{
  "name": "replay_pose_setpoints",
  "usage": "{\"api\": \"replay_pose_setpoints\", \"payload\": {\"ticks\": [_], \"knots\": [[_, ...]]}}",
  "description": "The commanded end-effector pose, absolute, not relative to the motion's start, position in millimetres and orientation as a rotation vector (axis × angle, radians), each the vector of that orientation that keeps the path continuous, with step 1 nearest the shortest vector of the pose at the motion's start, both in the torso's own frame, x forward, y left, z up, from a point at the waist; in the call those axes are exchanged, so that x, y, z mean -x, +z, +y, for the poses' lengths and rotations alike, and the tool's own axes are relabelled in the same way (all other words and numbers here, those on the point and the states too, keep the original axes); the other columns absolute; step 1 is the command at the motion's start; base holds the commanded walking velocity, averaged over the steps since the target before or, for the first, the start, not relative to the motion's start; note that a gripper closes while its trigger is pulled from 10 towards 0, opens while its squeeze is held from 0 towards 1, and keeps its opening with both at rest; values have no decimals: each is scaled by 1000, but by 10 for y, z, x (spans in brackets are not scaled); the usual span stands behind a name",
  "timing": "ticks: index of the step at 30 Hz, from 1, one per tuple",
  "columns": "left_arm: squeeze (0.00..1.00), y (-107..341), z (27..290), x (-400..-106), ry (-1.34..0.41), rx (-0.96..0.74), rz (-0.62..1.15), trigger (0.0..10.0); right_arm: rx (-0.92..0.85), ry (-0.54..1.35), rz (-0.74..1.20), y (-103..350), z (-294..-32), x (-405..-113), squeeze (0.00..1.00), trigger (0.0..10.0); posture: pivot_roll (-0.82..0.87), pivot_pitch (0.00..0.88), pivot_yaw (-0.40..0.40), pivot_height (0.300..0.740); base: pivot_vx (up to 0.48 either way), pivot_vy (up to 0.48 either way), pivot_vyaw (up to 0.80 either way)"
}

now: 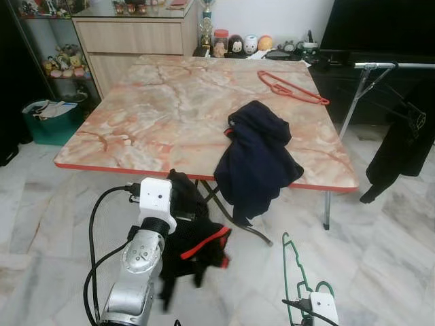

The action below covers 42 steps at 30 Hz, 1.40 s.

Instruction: Hang hanger

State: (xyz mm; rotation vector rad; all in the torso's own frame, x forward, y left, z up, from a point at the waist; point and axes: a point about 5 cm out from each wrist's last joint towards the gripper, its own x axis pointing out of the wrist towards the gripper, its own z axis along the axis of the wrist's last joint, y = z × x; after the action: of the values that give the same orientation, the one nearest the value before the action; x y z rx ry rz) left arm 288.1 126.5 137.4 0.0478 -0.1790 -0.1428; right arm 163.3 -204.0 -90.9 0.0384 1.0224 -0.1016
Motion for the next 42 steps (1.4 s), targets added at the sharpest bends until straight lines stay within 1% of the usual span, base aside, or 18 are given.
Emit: {"api": "replay_pose_setpoints", "payload": {"ticks": [1,12,20,21,22,23,27,35,42], "knots": [[0,1587,1274,-2949,-135,-51,-255,10000,-53,-111,1021,-906,-2044,-1642,0,10000,39,0,-7,740,0,0,0],[0,2141,1256,-3224,-162,-54,-419,10000,-56,-105,1027,-907,-2034,-1646,0,10000,39,0,-11,740,246,0,0],[0,2171,1252,-3236,-166,-56,-428,10000,-56,-103,1028,-907,-2033,-1646,0,10000,39,0,-11,740,292,0,0],[0,2449,1179,-3376,-196,-66,-503,10000,-56,-95,1031,-909,-2022,-1645,0,10000,52,0,-19,740,337,0,0],[0,2845,1073,-3525,-234,-77,-603,10000,-56,-86,1034,-910,-2010,-1647,0,10000,43,0,-13,740,337,0,0],[0,2950,1043,-3554,-245,-80,-629,10000,-56,-85,1033,-910,-2009,-1648,0,10000,43,0,-13,740,341,0,0],[0,3086,1031,-3586,-254,-79,-659,10000,-58,-90,1033,-908,-2017,-1650,0,10000,39,0,-11,740,348,0,0],[0,3454,1136,-3718,-243,-88,-732,10000,-53,-80,1035,-904,-2010,-1663,0,10000,50,0,-13,740,423,0,0],[0,3602,1142,-3781,-254,-105,-749,10000,-54,-76,1035,-904,-2006,-1665,0,10000,49,0,-7,740,480,0,0]]}}
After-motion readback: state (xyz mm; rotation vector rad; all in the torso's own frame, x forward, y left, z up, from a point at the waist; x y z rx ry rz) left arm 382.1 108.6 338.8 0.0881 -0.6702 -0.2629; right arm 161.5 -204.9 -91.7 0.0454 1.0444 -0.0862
